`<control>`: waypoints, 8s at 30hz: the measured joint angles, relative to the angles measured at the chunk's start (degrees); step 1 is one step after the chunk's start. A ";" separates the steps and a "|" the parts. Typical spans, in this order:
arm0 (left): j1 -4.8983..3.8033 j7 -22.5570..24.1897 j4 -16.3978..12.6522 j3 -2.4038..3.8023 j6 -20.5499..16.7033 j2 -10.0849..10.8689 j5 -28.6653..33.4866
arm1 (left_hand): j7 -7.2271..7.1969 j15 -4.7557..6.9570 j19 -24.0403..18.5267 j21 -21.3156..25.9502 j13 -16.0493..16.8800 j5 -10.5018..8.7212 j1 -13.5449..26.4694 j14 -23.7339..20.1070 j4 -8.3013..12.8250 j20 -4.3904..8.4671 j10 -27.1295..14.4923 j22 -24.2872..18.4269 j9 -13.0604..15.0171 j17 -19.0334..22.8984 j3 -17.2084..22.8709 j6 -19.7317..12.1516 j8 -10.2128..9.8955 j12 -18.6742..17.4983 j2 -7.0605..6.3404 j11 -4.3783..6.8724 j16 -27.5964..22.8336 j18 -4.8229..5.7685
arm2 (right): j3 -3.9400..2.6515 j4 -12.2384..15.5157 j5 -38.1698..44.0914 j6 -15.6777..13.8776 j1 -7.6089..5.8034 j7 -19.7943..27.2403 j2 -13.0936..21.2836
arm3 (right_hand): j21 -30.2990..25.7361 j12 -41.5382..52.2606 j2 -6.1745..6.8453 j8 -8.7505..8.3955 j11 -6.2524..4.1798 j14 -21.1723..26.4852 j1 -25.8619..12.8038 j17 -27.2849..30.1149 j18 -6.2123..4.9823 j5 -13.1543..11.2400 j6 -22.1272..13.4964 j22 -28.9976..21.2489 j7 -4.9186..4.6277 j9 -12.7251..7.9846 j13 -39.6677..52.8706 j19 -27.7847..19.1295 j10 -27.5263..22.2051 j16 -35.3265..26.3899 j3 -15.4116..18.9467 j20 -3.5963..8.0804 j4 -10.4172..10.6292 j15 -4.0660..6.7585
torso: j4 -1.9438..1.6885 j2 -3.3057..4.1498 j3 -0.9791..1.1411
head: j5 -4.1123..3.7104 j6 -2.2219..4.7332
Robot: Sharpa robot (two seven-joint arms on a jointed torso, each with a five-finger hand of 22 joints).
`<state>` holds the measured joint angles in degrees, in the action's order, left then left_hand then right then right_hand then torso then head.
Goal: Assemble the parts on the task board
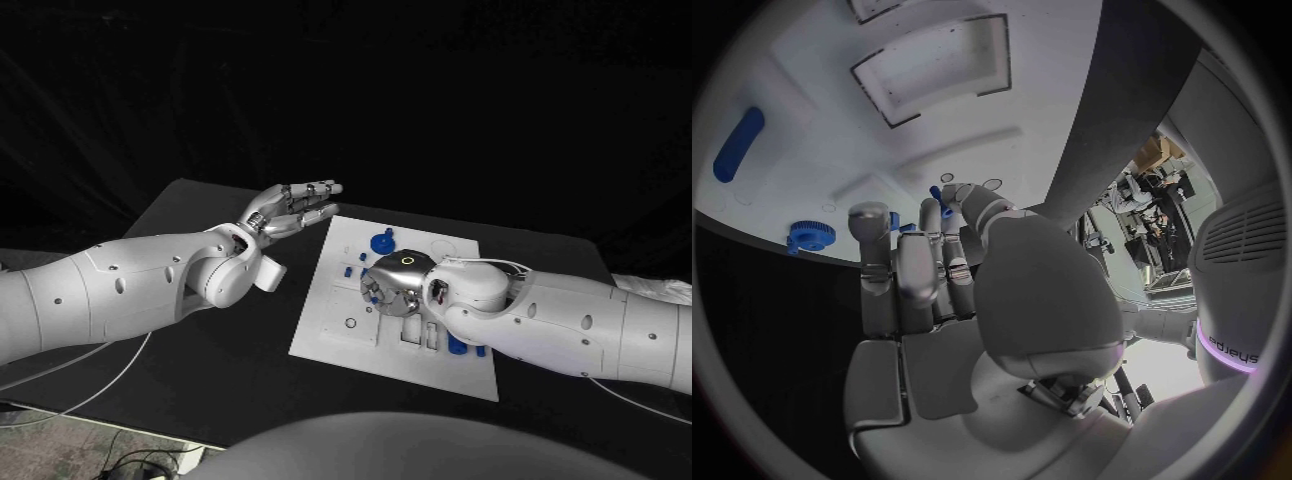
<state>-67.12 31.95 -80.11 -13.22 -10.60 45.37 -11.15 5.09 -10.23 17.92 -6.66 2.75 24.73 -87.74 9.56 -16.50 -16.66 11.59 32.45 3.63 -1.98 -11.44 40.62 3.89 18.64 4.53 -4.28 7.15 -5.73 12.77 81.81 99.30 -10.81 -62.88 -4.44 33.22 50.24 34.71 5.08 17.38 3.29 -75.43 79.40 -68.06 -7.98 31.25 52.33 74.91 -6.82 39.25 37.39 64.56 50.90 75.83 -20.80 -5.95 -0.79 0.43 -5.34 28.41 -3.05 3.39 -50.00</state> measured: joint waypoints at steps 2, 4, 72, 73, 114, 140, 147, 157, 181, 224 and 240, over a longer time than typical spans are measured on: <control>0.02 -0.01 0.00 0.00 0.04 -0.03 -0.08 | 0.00 0.00 0.00 0.00 0.00 0.00 0.00 0.00 0.00 0.00 0.00 0.00 0.00 0.00 0.00 0.00 0.00 0.00 0.00 0.00 0.00 -0.01 | 0.00 -0.04 -0.09 -0.13 0.05 0.04 0.00 | 0.00 -0.12 0.00 0.00 0.00 0.00 0.00 0.00 0.01 0.00 0.00 0.00 0.00 -0.01 0.01 0.00 0.00 0.00 0.00 0.00 0.00 0.00 | 0.00 0.00 0.00 | 0.05 0.00; 0.03 -0.04 0.00 0.00 0.08 -0.05 -0.17 | 0.00 0.00 0.00 0.00 0.00 0.00 0.00 0.00 0.00 0.00 0.00 0.00 0.00 0.00 0.00 0.00 0.00 0.00 0.00 0.00 0.00 -0.01 | 0.00 -0.06 -0.23 -0.30 0.11 0.10 0.00 | 0.00 -0.12 0.00 0.00 0.00 -0.21 0.00 0.00 0.00 0.00 0.00 0.00 0.00 -0.01 -0.02 0.00 0.00 0.00 0.00 0.00 0.00 -0.22 | 0.00 0.00 0.00 | 0.14 0.00; 2.12 -0.71 1.01 0.00 0.84 -0.37 -1.00 | 0.00 0.00 0.00 0.00 -0.01 0.21 -0.45 0.00 0.00 0.00 0.00 -0.21 -0.01 -0.01 0.00 0.00 0.00 0.00 0.45 0.00 0.00 -0.04 | 0.02 -0.09 -5.80 -3.04 1.91 1.10 0.40 | 0.23 -0.34 0.00 -0.57 0.12 -0.21 0.00 -0.09 0.00 -0.66 -0.30 0.01 -0.05 -0.01 -0.17 0.22 0.09 0.22 -0.16 -0.21 -0.16 -0.22 | -0.03 0.01 0.01 | 0.83 0.00; 2.12 -0.71 1.01 0.00 0.84 -0.37 -1.00 | 0.00 0.00 0.00 0.00 -0.01 0.21 -0.45 0.00 0.00 0.00 0.00 -0.21 -0.01 -0.01 0.00 0.00 0.00 0.00 0.45 0.00 0.00 -0.05 | 0.02 -0.10 -5.80 -3.08 1.92 1.12 0.39 | 0.23 -0.34 0.00 -0.60 0.12 -0.21 0.00 -0.09 0.00 -0.66 -0.30 0.01 -0.05 -0.01 -0.16 0.22 0.09 0.21 -0.16 -0.21 -0.16 -0.22 | -0.03 0.01 0.01 | 0.83 0.00; 2.16 -1.13 1.46 0.00 1.55 -0.84 -1.02 | 0.00 -0.20 0.00 0.00 -0.01 0.21 -0.68 -0.20 0.00 0.00 0.00 -0.29 -0.01 -0.01 0.00 0.00 0.00 0.00 0.68 0.00 0.00 -0.05 | -0.03 -1.33 -6.31 -4.16 2.57 1.16 -0.07 | 0.46 -0.79 0.00 -1.12 0.33 -0.41 0.00 -0.16 0.00 -2.44 -0.49 0.04 -0.22 0.33 -0.31 0.22 -0.12 0.44 -0.32 -0.21 -0.32 -0.42 | -0.01 0.03 0.00 | 0.36 0.00; 2.17 -1.54 1.46 0.00 1.78 -0.94 -1.03 | 0.00 -0.20 0.41 0.00 -0.01 0.44 -1.05 -0.20 0.00 0.00 0.00 -0.28 -0.01 -0.01 0.00 0.00 0.00 0.00 1.05 0.00 0.00 -0.05 | 0.00 -1.71 -6.54 -3.37 3.47 0.30 -0.11 | -4.20 -2.89 0.60 -10.88 3.21 1.86 -0.60 2.62 0.00 -5.85 -9.78 0.02 1.14 -6.48 0.25 -3.08 -9.04 -0.82 -1.44 -1.83 -0.62 -2.06 | -0.03 0.01 0.00 | 0.38 0.00; 2.19 -1.60 1.48 0.00 1.81 -1.01 -1.03 | 0.00 -0.20 0.41 0.00 -0.01 0.68 -1.05 -0.19 0.00 0.00 -0.20 -0.28 -0.01 -0.01 0.00 0.00 0.00 0.00 1.05 -0.20 0.00 -0.05 | -0.02 -1.55 -6.53 -3.36 3.48 -0.03 0.28 | -8.04 -4.67 1.12 -13.06 4.38 4.24 -1.13 4.61 -0.90 -8.88 -11.87 0.01 3.23 -9.50 0.02 -5.92 -14.58 -2.23 -1.41 -2.41 -0.59 -2.99 | -0.03 0.01 0.02 | 0.21 0.00; 2.24 -1.65 1.51 0.00 1.86 -1.04 -1.04 | 0.00 -0.20 0.41 0.00 -0.01 0.68 -1.06 -0.20 0.00 0.00 -0.20 -0.31 -0.01 -0.01 0.00 0.00 0.00 -0.22 1.06 -0.20 0.00 -0.05 | -0.09 1.72 -6.51 -8.00 2.74 0.55 4.02 | -10.42 -4.18 1.12 -13.43 5.12 5.24 -1.13 5.47 -0.90 -11.79 -17.27 0.01 6.59 -14.04 0.08 -6.86 -19.89 -2.23 1.13 -3.17 0.19 -3.59 | -0.03 0.01 0.02 | -0.14 0.00; 2.45 -1.13 1.33 0.00 1.87 -1.26 -1.03 | 0.57 0.11 1.15 -0.37 0.11 0.93 -2.11 0.11 0.00 0.08 0.00 -0.31 0.08 -0.10 0.00 1.20 0.00 0.45 2.11 0.01 0.39 -0.06 | -0.15 9.85 -6.77 -15.42 -7.48 4.38 20.21 | -3.63 -15.43 6.49 -12.08 3.59 -0.47 -0.85 1.57 -0.89 -22.70 -11.53 -0.01 6.25 -22.03 -15.44 3.05 -22.25 1.31 14.92 -1.89 17.92 -2.00 | 0.01 0.04 0.04 | -2.42 0.00; 2.49 -1.08 1.07 0.00 2.43 -1.30 -1.01 | 1.04 0.10 1.23 -0.37 0.09 2.71 -3.32 0.11 0.17 0.00 -0.20 -1.03 0.12 -0.08 0.17 2.07 0.28 0.45 2.71 -0.20 0.39 -0.06 | -0.06 -5.62 -9.95 -8.29 1.64 5.60 11.25 | -4.47 -8.83 1.32 -8.84 3.29 -0.03 1.17 1.51 -0.90 -7.68 -2.98 0.02 3.24 -19.39 -15.37 3.21 -7.15 1.11 9.68 -1.93 11.91 -2.07 | -0.02 0.04 0.03 | -2.53 0.01; 2.58 -1.01 1.12 0.00 2.58 -1.35 -1.03 | 1.03 0.10 1.23 -0.37 0.08 2.71 -3.61 0.11 0.01 0.00 -0.20 -1.13 0.11 -0.07 0.34 2.07 0.28 0.45 3.00 -0.20 0.38 -0.06 | -0.08 -7.21 -10.42 -7.73 2.23 6.04 10.07 | -4.47 -8.18 1.05 -6.09 2.78 0.21 2.43 1.94 -0.89 -0.66 -1.57 0.01 1.08 -13.78 -14.71 2.98 -6.64 1.10 5.74 -1.71 7.96 -1.84 | -0.04 0.03 0.03 | -2.58 0.01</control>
<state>-64.54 30.94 -78.99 -13.22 -8.02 44.02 -12.18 6.12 -10.13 19.15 -7.02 2.83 27.44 -91.35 9.67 -16.50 -16.66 11.39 31.32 3.73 -2.05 -11.10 42.69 4.17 19.10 7.53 -4.47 7.53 -5.79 12.70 74.59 88.87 -18.54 -60.65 1.59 43.29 45.77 26.54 6.13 11.29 6.07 -75.23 81.83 -66.11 -8.87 30.60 50.76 74.92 -5.74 25.47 22.68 67.55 44.26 76.93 -15.06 -7.66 7.17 -1.41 -5.38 28.44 -3.02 0.81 -49.99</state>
